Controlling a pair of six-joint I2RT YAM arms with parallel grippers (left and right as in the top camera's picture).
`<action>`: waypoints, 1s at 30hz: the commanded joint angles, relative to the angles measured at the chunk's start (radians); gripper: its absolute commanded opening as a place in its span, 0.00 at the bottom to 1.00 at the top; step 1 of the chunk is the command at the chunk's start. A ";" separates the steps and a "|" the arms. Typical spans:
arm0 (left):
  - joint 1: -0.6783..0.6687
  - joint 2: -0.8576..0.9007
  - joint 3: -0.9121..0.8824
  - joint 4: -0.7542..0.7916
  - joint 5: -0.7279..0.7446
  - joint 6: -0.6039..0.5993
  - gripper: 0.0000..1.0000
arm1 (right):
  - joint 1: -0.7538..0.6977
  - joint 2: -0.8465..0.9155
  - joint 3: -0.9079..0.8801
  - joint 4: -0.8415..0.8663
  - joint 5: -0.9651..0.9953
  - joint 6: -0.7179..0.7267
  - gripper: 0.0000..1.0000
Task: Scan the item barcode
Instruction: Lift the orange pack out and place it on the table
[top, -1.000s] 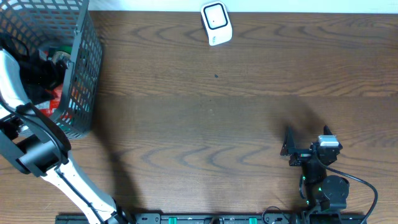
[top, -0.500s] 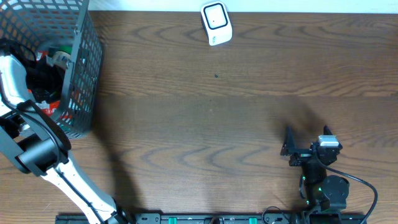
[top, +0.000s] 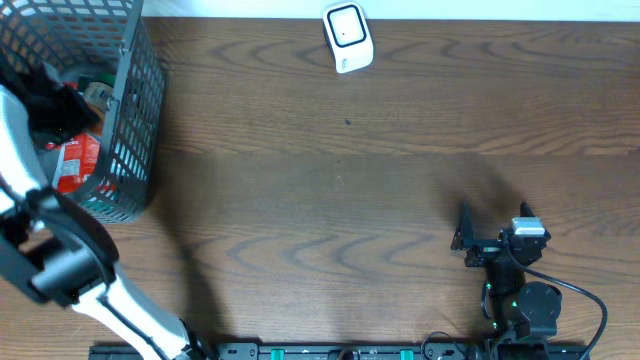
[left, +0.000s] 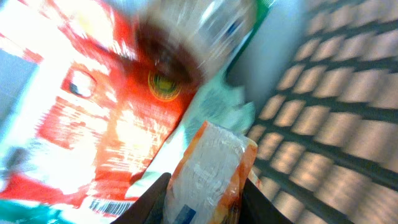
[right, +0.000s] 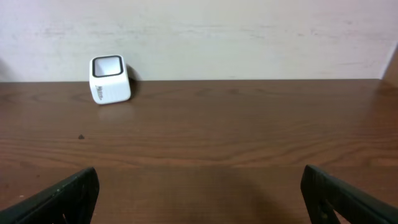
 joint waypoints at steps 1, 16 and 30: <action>0.002 -0.161 0.018 0.043 -0.035 -0.071 0.31 | -0.008 -0.004 -0.002 -0.004 -0.004 -0.004 0.99; -0.079 -0.506 0.018 0.036 -0.034 -0.268 0.31 | -0.008 -0.004 -0.002 -0.004 -0.004 -0.004 0.99; -0.483 -0.511 -0.079 -0.173 -0.092 -0.298 0.31 | -0.008 -0.004 -0.002 -0.004 -0.004 -0.004 0.99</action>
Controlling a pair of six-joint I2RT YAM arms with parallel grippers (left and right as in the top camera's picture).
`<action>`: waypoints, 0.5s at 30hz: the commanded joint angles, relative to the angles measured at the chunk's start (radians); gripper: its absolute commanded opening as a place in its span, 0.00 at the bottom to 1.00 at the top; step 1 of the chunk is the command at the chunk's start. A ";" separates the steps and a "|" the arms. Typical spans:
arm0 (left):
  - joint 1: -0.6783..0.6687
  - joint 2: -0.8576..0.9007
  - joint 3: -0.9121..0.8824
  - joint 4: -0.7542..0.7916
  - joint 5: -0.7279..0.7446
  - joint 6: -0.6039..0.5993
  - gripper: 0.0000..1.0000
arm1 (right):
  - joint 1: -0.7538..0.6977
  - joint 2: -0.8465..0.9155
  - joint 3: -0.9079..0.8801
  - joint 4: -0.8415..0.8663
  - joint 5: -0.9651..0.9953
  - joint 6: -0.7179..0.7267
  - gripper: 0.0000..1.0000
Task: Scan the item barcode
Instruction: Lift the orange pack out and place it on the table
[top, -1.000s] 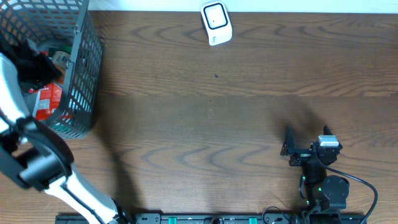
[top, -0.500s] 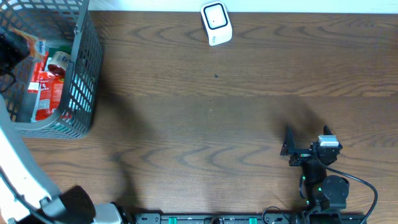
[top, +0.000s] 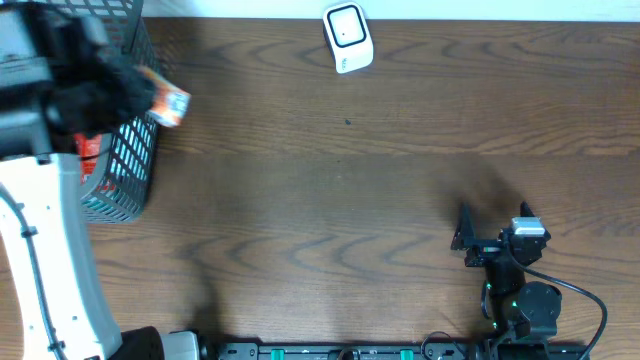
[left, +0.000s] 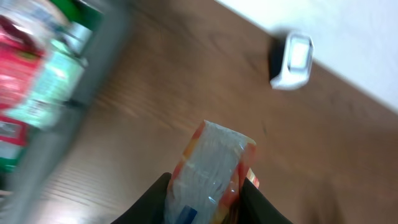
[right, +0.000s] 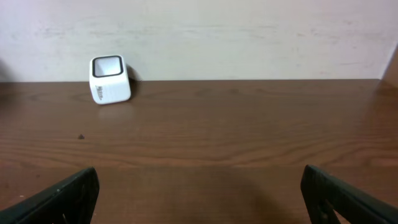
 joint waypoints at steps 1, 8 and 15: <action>-0.106 0.012 -0.074 -0.006 -0.099 -0.050 0.31 | -0.008 -0.004 -0.002 -0.004 -0.004 -0.004 0.99; -0.329 0.054 -0.265 0.040 -0.264 -0.111 0.31 | -0.008 -0.004 -0.002 -0.004 -0.004 -0.004 0.99; -0.488 0.238 -0.293 0.016 -0.355 -0.109 0.29 | -0.008 -0.004 -0.002 -0.004 -0.004 -0.004 0.99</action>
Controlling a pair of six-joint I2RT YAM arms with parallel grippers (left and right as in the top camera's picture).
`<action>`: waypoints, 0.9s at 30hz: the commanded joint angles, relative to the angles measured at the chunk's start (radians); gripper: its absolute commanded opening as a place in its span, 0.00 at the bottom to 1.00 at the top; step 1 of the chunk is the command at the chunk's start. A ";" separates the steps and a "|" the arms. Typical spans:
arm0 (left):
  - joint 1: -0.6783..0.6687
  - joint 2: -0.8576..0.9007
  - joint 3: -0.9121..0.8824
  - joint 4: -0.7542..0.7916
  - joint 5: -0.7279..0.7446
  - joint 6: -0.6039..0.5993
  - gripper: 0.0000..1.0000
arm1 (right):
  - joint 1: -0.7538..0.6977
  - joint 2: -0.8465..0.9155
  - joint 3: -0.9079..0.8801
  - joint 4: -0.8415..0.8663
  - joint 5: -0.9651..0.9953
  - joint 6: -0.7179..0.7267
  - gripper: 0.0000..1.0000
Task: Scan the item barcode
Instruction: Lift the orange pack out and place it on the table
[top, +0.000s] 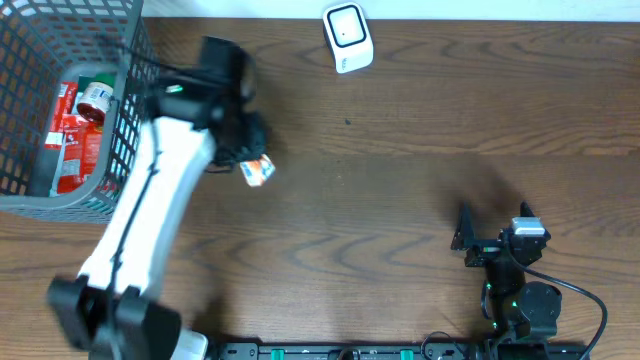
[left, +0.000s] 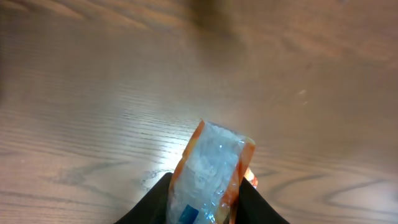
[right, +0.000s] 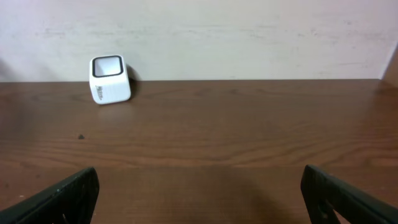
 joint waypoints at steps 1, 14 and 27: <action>-0.056 0.101 -0.007 -0.019 -0.123 -0.013 0.29 | -0.008 -0.004 -0.002 -0.004 -0.004 -0.004 0.99; -0.101 0.369 -0.007 0.067 -0.237 -0.021 0.29 | -0.008 -0.004 -0.002 -0.004 -0.004 -0.004 0.99; -0.140 0.417 -0.007 0.136 -0.241 -0.039 0.35 | -0.008 -0.004 -0.002 -0.004 -0.004 -0.004 0.99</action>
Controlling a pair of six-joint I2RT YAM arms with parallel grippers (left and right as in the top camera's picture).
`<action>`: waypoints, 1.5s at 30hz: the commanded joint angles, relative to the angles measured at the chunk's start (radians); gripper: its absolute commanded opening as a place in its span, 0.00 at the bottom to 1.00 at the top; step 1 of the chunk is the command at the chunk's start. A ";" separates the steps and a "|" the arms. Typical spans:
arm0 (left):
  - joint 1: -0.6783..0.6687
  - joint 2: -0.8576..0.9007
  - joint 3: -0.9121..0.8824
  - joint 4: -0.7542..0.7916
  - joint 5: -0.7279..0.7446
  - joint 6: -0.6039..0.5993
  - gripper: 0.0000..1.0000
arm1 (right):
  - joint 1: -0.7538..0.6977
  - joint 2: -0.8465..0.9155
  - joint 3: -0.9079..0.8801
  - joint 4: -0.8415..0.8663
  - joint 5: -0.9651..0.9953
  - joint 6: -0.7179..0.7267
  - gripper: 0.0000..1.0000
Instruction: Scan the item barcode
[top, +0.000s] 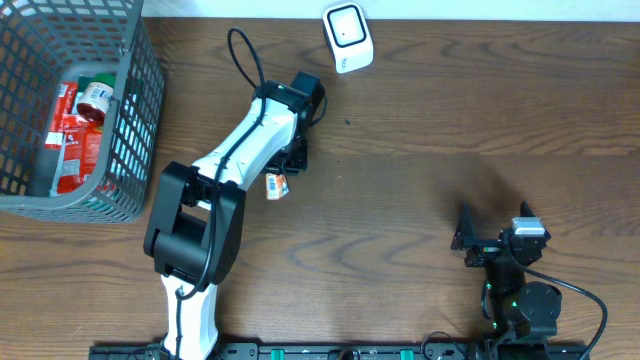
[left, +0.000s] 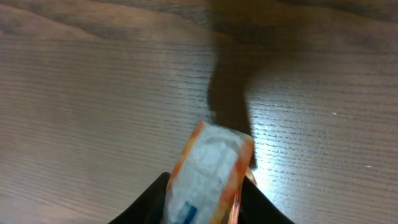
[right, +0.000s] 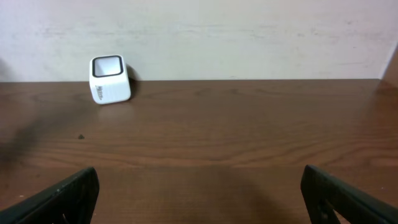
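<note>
My left gripper (left: 204, 202) is shut on a small orange-and-white wrapped packet (left: 208, 168), held over the table's middle left. From overhead the packet (top: 276, 185) pokes out below the left gripper (top: 285, 170), some way in front of the white barcode scanner (top: 347, 36) at the table's far edge. The scanner (right: 109, 79) also shows at the back left of the right wrist view. My right gripper (right: 199, 196) rests open near the front right, with nothing between its fingers (right: 65, 193).
A grey wire basket (top: 130, 120) with red packets and a can stands at the far left corner. The right arm (top: 505, 255) sits folded at the front right of the wooden table (top: 450, 120).
The left gripper has carried the packet a little further right and nearer the middle of the table. The right arm has not moved.
First the left gripper was down in the basket, shut on the orange packet among red packs. Then it held the packet above the basket's right rim, later over the table right of the basket, and now further right in front of the scanner.
</note>
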 joint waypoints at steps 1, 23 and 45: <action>-0.002 0.017 -0.006 0.001 -0.021 -0.010 0.35 | -0.008 -0.004 -0.002 -0.004 -0.004 -0.004 0.99; 0.014 0.013 -0.018 0.016 -0.013 0.025 0.62 | -0.008 -0.004 -0.002 -0.004 -0.004 -0.004 0.99; 0.325 -0.023 -0.166 0.072 0.602 0.497 0.62 | -0.008 -0.004 -0.002 -0.004 -0.004 -0.004 0.99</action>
